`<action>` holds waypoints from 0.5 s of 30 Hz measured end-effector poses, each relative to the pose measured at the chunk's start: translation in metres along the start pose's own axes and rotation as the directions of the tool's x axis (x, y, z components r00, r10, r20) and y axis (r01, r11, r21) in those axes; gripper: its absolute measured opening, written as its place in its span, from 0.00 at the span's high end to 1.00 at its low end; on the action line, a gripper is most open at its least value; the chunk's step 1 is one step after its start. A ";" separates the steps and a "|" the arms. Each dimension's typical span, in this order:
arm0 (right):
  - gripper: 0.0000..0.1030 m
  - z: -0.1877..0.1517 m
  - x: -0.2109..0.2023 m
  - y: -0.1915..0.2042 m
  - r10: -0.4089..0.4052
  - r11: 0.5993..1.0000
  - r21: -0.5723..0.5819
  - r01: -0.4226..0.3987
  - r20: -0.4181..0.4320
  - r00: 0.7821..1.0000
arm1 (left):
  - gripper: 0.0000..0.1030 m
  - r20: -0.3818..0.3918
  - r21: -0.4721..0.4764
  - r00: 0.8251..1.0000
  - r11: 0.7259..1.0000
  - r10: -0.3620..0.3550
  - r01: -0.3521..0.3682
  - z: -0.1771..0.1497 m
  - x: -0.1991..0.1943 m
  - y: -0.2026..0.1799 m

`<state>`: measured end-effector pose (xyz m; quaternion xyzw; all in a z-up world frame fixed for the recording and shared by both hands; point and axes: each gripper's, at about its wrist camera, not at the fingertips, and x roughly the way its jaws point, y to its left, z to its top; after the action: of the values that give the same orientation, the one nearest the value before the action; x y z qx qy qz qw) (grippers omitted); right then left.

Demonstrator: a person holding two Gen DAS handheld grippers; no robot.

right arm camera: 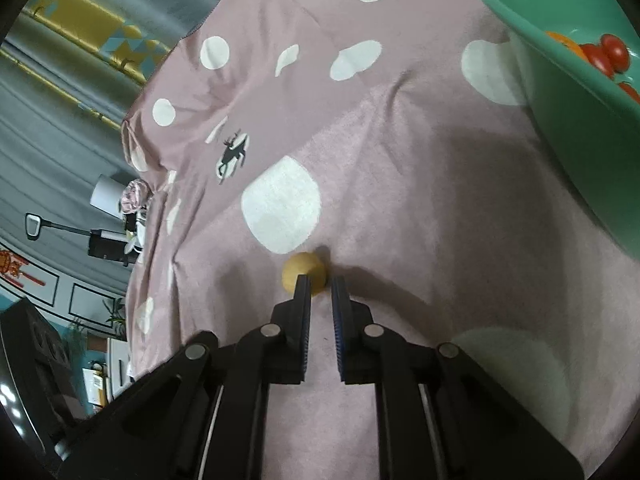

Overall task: Organize fruits
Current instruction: 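Lift both tan fruits and carry them over the green bowl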

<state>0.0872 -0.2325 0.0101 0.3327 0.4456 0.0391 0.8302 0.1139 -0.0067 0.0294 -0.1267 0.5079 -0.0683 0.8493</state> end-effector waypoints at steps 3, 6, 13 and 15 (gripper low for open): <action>0.79 0.003 0.001 0.013 -0.036 0.997 -0.062 0.037 0.027 0.999 | 0.73 0.006 0.010 1.000 1.000 0.013 -0.013 0.000 -0.002 0.001; 0.73 0.006 0.010 0.026 -0.044 0.992 -0.118 0.047 0.027 0.999 | 0.73 0.002 0.011 0.999 0.999 0.034 -0.034 0.001 -0.002 0.006; 0.72 0.006 0.035 0.039 -0.100 0.976 -0.199 0.093 -0.026 0.995 | 0.73 0.001 -0.029 1.000 0.999 0.023 -0.023 0.005 -0.002 0.015; 0.72 0.006 0.034 0.038 -0.094 0.976 -0.200 0.085 -0.034 0.995 | 0.73 -0.003 -0.018 1.000 1.000 0.011 -0.011 0.006 -0.001 0.013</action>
<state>0.1208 -0.1944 0.0108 0.2271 0.4720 0.0530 0.8502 0.1183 0.0068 0.0297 -0.1317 0.5103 -0.0592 0.8478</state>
